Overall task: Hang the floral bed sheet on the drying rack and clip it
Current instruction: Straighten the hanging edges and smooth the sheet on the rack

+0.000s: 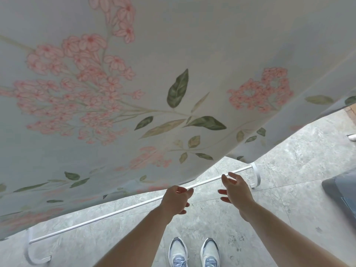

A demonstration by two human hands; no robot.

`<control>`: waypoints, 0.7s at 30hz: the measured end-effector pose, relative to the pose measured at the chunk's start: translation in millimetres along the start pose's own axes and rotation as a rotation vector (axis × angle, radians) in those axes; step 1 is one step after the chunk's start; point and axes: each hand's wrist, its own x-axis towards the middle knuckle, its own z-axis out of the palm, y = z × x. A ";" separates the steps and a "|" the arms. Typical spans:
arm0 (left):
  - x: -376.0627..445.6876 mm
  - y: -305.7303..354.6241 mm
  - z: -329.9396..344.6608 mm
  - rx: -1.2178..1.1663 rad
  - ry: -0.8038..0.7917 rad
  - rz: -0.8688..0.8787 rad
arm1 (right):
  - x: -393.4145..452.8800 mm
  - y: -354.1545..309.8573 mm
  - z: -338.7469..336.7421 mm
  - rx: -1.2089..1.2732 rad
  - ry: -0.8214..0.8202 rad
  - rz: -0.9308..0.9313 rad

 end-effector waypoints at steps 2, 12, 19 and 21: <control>15.1 -8.3 -0.1 -0.083 -0.003 -0.046 | 4.9 8.6 5.3 -0.008 -0.001 0.006; 70.1 -41.1 22.4 -0.692 -0.012 -0.242 | 43.8 59.5 25.7 -0.059 -0.093 0.096; 105.9 -38.7 25.3 -0.954 0.173 -0.132 | 77.8 57.3 51.3 -0.077 -0.291 0.206; 104.4 -45.2 25.5 -0.889 0.207 -0.125 | 82.8 53.9 64.7 -0.037 -0.298 0.251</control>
